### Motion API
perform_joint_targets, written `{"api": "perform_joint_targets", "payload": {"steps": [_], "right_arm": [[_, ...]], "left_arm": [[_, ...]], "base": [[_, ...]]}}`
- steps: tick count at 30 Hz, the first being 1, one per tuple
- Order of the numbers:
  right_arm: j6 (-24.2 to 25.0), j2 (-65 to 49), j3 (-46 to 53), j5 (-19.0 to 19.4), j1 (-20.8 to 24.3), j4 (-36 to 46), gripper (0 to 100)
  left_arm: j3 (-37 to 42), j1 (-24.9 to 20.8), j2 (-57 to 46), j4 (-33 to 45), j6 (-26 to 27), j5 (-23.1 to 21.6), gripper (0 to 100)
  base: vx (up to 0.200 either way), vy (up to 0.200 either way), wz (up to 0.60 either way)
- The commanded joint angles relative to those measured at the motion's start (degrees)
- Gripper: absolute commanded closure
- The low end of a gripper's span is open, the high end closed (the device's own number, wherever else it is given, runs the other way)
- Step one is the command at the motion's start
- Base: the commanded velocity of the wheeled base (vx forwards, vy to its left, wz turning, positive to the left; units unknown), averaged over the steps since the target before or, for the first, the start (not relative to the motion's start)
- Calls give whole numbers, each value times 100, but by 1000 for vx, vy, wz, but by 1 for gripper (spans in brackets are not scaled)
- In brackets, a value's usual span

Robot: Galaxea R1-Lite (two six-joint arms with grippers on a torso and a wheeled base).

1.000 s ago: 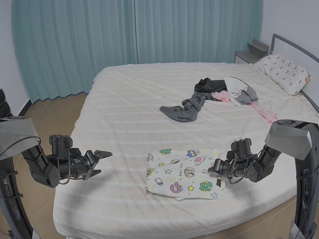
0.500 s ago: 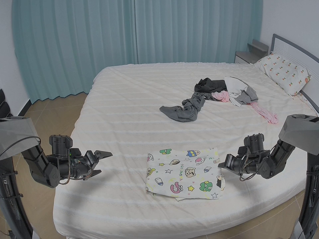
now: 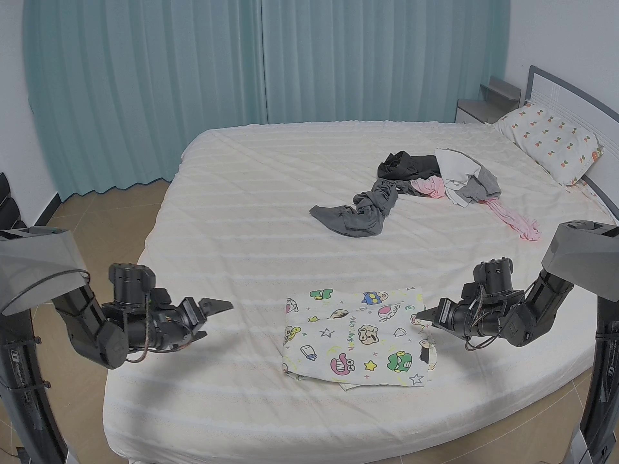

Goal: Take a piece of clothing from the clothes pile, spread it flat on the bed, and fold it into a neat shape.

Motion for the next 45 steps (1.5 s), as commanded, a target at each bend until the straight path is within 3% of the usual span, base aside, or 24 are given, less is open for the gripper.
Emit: {"api": "perform_joint_targets", "payload": {"steps": [1, 9, 13, 22, 32, 41, 45], "right_arm": [[-456, 201, 140, -42, -16, -23, 0], [-605, 482, -1, -139, 28, -5, 0], [-579, 719, -238, -455, 169, -14, 0], [-315, 860, -502, -438, 301, 30, 0], [-236, 833, -502, -490, 380, -14, 0], [63, 543, -414, -482, 142, -14, 0], [72, 535, -388, -482, 116, -14, 0]], "left_arm": [[-809, -648, 850, 48, 716, 599, 0], [-1943, -1246, 1290, 1322, 1068, 722, 0], [-2532, -1474, 1580, 1533, 1059, 933, 0], [-2980, -1756, 1905, 1568, 1041, 985, 0], [-3041, -1738, 1879, 1735, 1032, 1082, 0], [-2866, -1633, 1527, 1814, 602, 1117, 0], [-2699, -1518, 1272, 1850, 470, 1381, 0]], "base": [[0, 0, 0], [0, 0, 0], [0, 0, 0], [0, 0, 0], [0, 0, 0], [0, 0, 0], [0, 0, 0]]}}
